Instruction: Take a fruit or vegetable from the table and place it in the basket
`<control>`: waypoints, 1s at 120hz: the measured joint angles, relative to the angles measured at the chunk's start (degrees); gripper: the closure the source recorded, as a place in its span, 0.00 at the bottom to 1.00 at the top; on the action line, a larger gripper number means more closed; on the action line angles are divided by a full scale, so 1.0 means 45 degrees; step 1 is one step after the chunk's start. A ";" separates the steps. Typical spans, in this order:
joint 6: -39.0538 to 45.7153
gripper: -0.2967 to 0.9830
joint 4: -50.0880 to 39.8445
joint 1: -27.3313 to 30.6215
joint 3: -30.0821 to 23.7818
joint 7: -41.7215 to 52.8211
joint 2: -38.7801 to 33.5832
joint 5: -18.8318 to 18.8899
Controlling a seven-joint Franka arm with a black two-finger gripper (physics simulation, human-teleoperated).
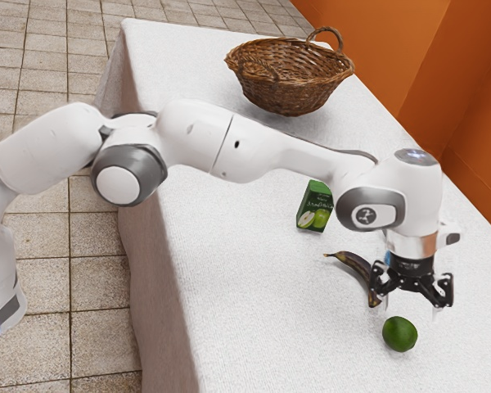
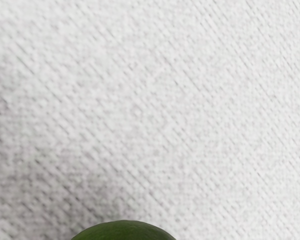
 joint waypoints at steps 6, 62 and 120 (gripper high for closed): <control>0.0074 0.23 -0.0095 -0.0005 0.0009 0.0401 0.0038 0.0259; 0.0551 0.23 -0.0393 -0.0521 -0.0147 0.4838 0.0079 0.3450; 0.1891 0.24 -0.1395 -0.0829 0.0133 0.7546 -0.0264 0.4387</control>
